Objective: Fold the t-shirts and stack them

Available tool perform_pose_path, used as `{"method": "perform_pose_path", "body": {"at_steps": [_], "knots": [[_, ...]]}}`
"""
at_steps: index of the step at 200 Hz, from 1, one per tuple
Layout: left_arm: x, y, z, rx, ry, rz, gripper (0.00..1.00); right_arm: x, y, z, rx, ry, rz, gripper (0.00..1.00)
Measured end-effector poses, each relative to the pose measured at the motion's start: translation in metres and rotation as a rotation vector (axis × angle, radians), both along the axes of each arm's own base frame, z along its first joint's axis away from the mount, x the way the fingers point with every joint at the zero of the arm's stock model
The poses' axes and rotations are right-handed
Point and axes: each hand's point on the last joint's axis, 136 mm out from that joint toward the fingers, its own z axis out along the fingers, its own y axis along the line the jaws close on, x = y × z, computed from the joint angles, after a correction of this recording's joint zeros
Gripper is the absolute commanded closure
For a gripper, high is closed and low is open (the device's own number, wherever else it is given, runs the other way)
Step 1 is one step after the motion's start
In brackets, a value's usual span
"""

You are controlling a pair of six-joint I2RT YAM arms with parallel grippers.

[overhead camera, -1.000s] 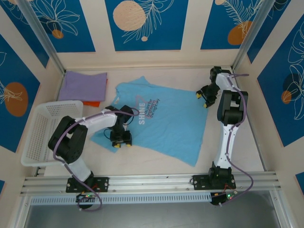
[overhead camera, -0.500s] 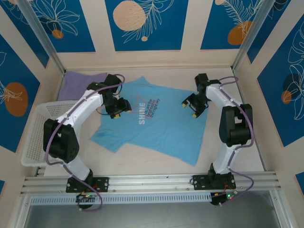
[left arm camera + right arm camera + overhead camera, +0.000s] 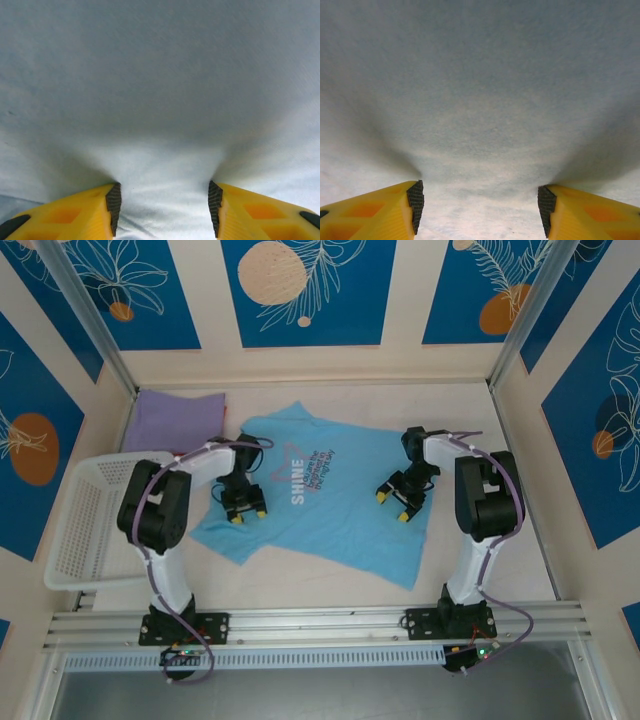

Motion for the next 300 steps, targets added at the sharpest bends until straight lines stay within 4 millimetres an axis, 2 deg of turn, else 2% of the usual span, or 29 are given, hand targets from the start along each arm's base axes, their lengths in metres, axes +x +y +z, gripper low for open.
{"method": "perform_pose_path", "body": {"at_steps": [27,58,79,93,101,115,125,135,153,167,180,195,206,226,244,300], "knots": [[-0.035,0.006,-0.003,-0.005,0.045,0.012,0.48,-0.006,-0.006,-0.001,0.019,0.015,-0.031,0.35],[-0.071,-0.008,-0.002,-0.046,0.095,0.005,0.47,-0.012,-0.02,-0.001,0.025,0.039,-0.085,0.35],[-0.079,-0.022,0.003,-0.079,0.111,0.003,0.43,-0.01,-0.031,0.0,0.024,0.047,-0.121,0.35],[-0.073,-0.028,0.014,-0.09,0.099,0.006,0.4,-0.007,-0.038,0.001,0.017,0.039,-0.136,0.35],[-0.06,-0.033,0.024,-0.1,0.07,0.011,0.38,-0.003,-0.042,0.002,0.008,0.026,-0.139,0.35],[-0.021,-0.045,0.054,-0.135,-0.031,0.025,0.36,0.003,-0.046,0.004,-0.004,0.005,-0.14,0.35],[0.019,-0.054,0.08,-0.166,-0.131,0.04,0.36,0.007,-0.048,0.005,-0.009,-0.007,-0.139,0.35],[0.062,-0.063,0.107,-0.199,-0.235,0.057,0.31,0.008,-0.047,0.005,-0.013,-0.012,-0.132,0.35],[0.135,-0.076,0.145,-0.223,-0.393,0.085,0.25,0.006,-0.043,0.004,-0.02,-0.011,-0.111,0.35],[0.188,-0.086,0.165,-0.227,-0.494,0.098,0.22,0.004,-0.037,0.003,-0.023,-0.01,-0.089,0.35],[0.236,-0.096,0.174,-0.232,-0.591,0.111,0.22,-0.001,-0.031,0.002,-0.029,-0.002,-0.066,0.35],[0.275,-0.102,0.17,-0.228,-0.669,0.126,0.24,-0.004,-0.027,0.001,-0.039,0.003,-0.043,0.35],[0.292,-0.103,0.155,-0.212,-0.691,0.137,0.25,-0.005,-0.024,0.001,-0.048,-0.001,-0.027,0.35],[0.305,-0.097,0.117,-0.147,-0.679,0.151,0.27,-0.006,-0.019,0.001,-0.058,-0.007,-0.007,0.36],[0.316,-0.09,0.093,-0.091,-0.694,0.151,0.28,-0.007,-0.015,0.001,-0.063,-0.008,0.007,0.36],[0.352,-0.07,0.064,-0.036,-0.784,0.121,0.39,-0.006,-0.008,0.003,-0.082,-0.024,0.036,0.36]]}}
